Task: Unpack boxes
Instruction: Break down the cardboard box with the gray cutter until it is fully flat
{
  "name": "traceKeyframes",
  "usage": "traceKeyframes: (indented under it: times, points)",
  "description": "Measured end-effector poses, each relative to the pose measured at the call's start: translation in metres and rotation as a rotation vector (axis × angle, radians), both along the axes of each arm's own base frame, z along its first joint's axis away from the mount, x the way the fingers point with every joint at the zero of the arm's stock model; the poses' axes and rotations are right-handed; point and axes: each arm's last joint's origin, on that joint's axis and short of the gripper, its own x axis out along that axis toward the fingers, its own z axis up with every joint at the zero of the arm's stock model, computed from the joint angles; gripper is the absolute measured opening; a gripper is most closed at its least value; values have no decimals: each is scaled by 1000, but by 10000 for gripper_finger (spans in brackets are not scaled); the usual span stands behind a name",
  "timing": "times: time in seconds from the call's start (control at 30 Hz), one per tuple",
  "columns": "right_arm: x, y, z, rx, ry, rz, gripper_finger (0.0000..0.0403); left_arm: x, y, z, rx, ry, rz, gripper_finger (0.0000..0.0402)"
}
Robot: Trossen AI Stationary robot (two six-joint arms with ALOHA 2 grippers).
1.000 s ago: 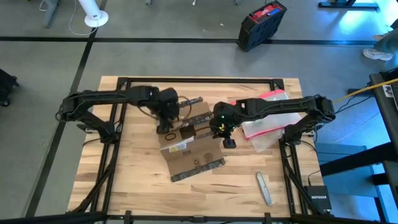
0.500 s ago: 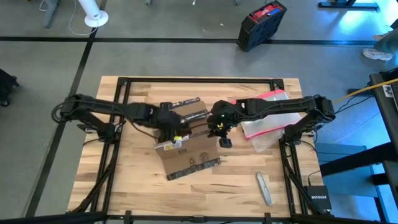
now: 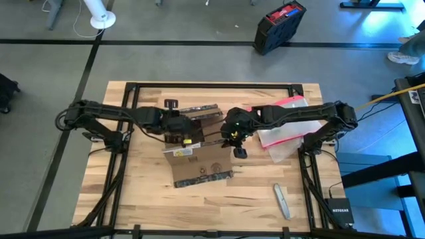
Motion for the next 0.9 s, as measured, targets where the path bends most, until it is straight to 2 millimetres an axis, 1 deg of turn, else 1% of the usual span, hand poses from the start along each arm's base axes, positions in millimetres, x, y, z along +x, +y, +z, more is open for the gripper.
traceKeyframes:
  times: [0.07, 0.1, 0.13, 0.23, 0.3, 0.47, 0.57, 0.7, 0.8, 0.9]
  points:
    - [0, 1, 0, 13, 1, 11, 1, -2, 7, 0, -23, 28, -1, 37]
    - [0, 1, 0, 15, 5, 15, 1, -2, 9, -1, -33, 37, 0, 20]
    - [-1, 3, 0, 11, 7, 18, 1, -2, 12, 0, -42, 39, 2, 12]
    - [-1, 6, -1, -34, 2, 31, 1, -2, 23, 2, -86, 47, -1, 7]
    - [-2, 11, 0, -75, 0, 45, 1, -1, 31, 8, -149, 26, -6, 4]
    - [-5, 23, -2, -266, -2, 78, 1, -4, 61, 34, -341, -66, 11, 2]
    - [-6, 28, -2, -429, 0, 74, 1, -13, 83, 50, -441, -124, 55, 2]
    - [-8, 32, -2, -600, 9, 25, 1, -27, 112, 72, -512, -218, 133, 1]
    - [-8, 32, -2, -626, 12, -3, 1, -38, 128, 91, -530, -300, 178, 1]
    - [-9, 31, -2, -592, 33, -62, 2, -44, 136, 113, -512, -384, 193, 1]
